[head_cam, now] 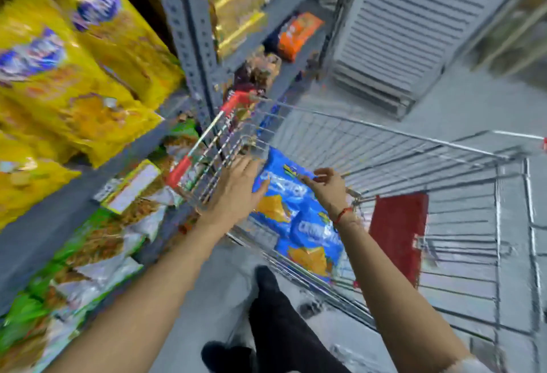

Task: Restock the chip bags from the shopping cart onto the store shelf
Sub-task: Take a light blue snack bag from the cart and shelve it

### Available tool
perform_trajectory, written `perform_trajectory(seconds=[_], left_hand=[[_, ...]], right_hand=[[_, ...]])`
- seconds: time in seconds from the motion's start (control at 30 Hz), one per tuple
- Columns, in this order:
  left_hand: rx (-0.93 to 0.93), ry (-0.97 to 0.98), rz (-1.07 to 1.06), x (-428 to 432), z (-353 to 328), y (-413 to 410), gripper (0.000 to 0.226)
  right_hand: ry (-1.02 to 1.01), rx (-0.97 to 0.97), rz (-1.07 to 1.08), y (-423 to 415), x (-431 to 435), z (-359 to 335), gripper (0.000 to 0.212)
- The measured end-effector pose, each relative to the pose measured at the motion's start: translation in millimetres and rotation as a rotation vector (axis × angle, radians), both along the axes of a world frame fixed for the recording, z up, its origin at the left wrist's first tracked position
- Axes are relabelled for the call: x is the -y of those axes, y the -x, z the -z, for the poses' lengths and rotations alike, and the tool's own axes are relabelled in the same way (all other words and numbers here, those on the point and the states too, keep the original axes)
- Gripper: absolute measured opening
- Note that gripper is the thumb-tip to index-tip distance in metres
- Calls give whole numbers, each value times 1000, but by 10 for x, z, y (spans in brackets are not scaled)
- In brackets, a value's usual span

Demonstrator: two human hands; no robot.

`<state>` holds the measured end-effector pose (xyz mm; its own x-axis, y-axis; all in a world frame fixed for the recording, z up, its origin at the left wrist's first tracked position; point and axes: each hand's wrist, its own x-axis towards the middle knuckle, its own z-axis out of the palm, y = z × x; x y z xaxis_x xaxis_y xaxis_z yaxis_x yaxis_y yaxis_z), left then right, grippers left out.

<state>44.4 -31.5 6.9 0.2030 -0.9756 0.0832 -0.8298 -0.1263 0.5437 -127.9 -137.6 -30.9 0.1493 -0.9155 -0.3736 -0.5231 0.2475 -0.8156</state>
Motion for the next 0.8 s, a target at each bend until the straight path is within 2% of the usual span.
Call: perform_trajectory(seconds=[0.1, 0.27, 0.37, 0.43, 0.5, 0.57, 0.67, 0.77, 0.8], left_hand=[[-133, -266, -28, 262, 590, -34, 54], [-271, -531, -130, 703, 1330, -177, 88], [-359, -613, -180, 946, 1719, -238, 107], [-395, -677, -202, 1073, 1941, -269, 116], [-482, -764, -203, 1160, 2123, -305, 124], [-624, -825, -189, 1185, 2317, -379, 129], [-660, -877, -227, 1135, 2501, -492, 119], [-691, -876, -308, 1095, 2451, -526, 82], [-725, -874, -318, 1069, 2419, -528, 70]], right_hand=[[-190, -20, 59, 78, 55, 562, 43], [-484, 108, 149, -27, 163, 1222, 49], [-562, 249, 322, -126, 242, 1514, 16], [-592, 273, 411, -171, 291, 1701, 9], [-602, 266, 393, -194, 333, 1876, 34], [-619, 247, 349, -218, 337, 2013, 45], [-610, 243, 331, -223, 332, 2166, 44], [-566, 264, 333, -248, 349, 2156, 15], [-559, 283, 325, -261, 362, 2125, 17]])
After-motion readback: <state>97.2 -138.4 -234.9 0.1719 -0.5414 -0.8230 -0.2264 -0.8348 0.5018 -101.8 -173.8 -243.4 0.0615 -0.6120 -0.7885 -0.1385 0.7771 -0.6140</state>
